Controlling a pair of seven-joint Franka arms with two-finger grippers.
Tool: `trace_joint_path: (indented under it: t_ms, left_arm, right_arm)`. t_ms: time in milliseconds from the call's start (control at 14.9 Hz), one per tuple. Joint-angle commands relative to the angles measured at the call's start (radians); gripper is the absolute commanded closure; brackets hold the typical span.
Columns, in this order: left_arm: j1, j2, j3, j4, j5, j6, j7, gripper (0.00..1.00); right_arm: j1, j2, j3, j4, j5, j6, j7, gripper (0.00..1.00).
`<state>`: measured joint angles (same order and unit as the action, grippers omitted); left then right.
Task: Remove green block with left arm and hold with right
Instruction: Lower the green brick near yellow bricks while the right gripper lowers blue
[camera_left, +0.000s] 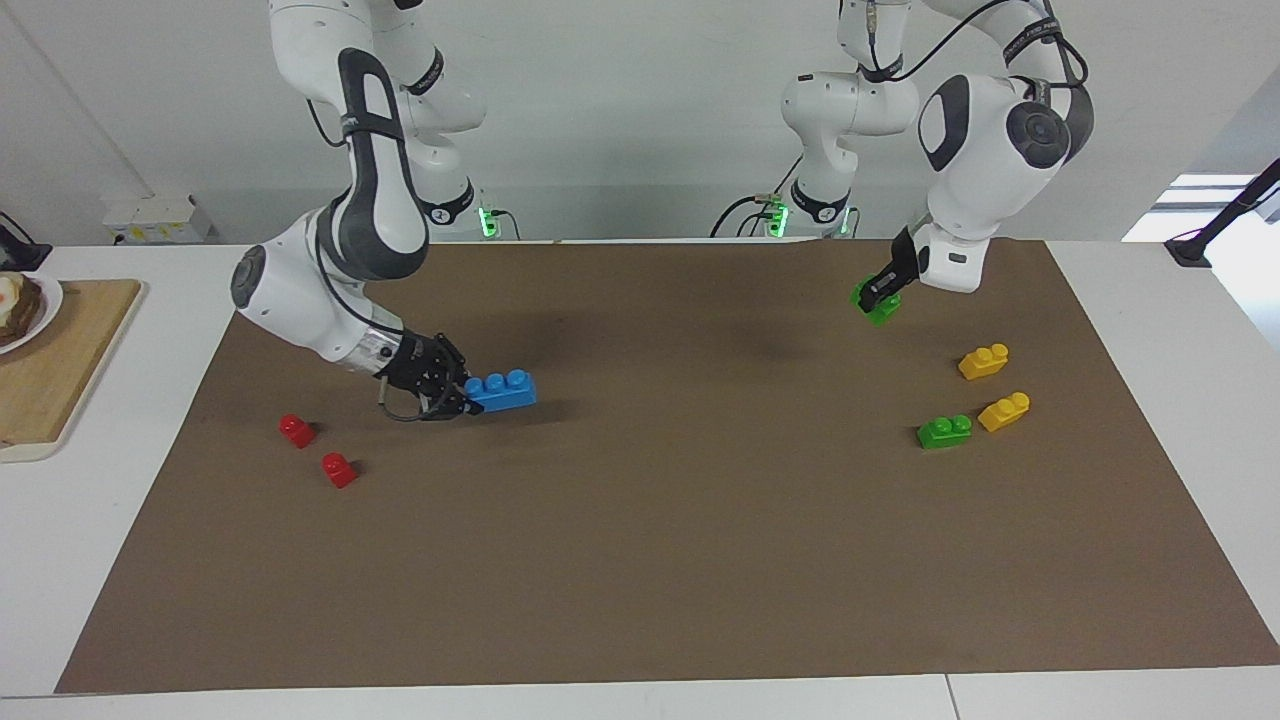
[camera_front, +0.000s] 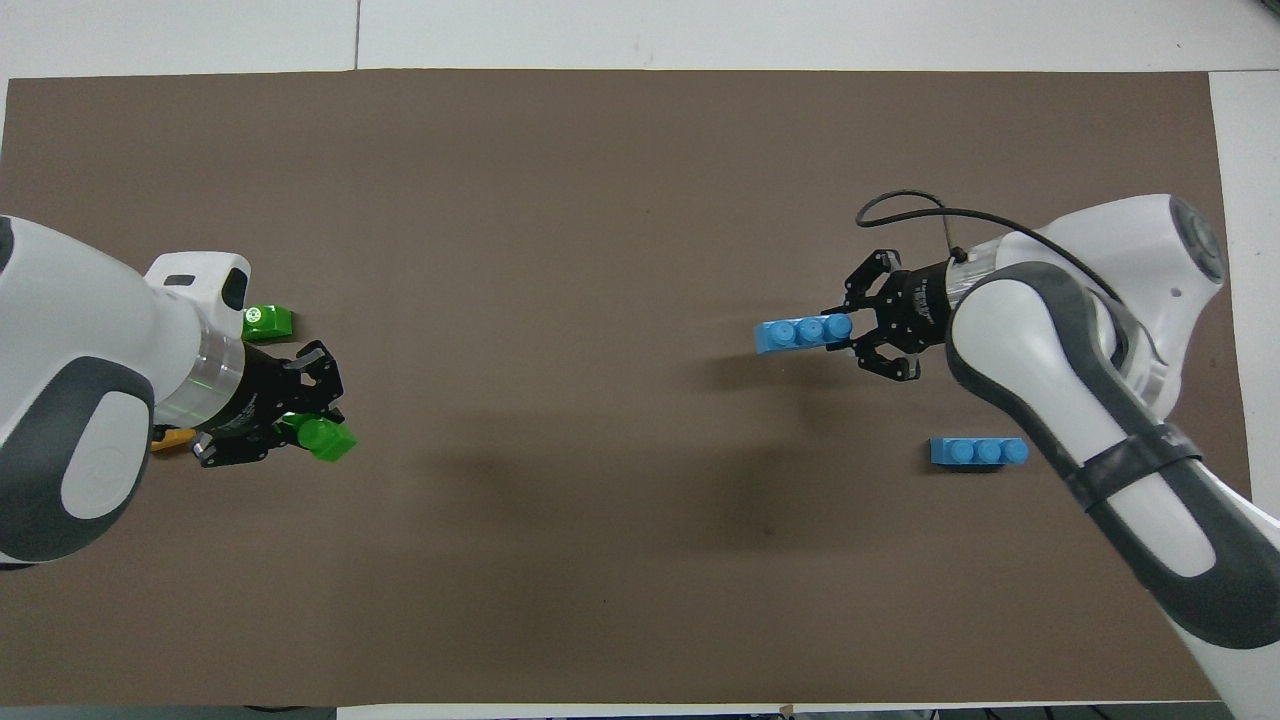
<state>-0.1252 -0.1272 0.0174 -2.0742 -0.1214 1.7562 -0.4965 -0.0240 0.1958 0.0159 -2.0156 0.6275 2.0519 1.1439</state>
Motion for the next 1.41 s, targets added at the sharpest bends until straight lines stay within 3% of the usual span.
trace_joint_path:
  t_ms: [0,134,402,803,1071,1339]
  left_arm:
    - [0.059,-0.026,-0.010,-0.040,0.009,0.015,0.285,1.00]
    - [0.102,-0.012,-0.008,-0.084,0.011,0.096,0.441,1.00]
    - [0.139,0.032,-0.007,-0.162,0.063,0.232,0.542,1.00]
    - [0.151,0.058,-0.007,-0.233,0.091,0.360,0.544,1.00]
    - [0.151,0.119,-0.008,-0.256,0.125,0.460,0.544,1.00]
    - [0.151,0.123,-0.008,-0.302,0.125,0.512,0.541,1.00]
  right_arm:
    - [-0.062,-0.018,0.015,-0.020,-0.054,-0.025,-0.023,1.00]
    - [-0.095,-0.016,0.015,-0.032,-0.064,-0.016,-0.030,1.00]
    - [-0.143,0.004,0.015,-0.060,-0.088,0.022,-0.133,1.00]
    - [-0.183,0.053,0.015,-0.074,-0.088,0.065,-0.231,1.00]
    - [-0.194,0.071,0.015,-0.074,-0.088,0.085,-0.262,1.00]
    - [-0.206,0.080,0.015,-0.074,-0.089,0.096,-0.265,1.00]
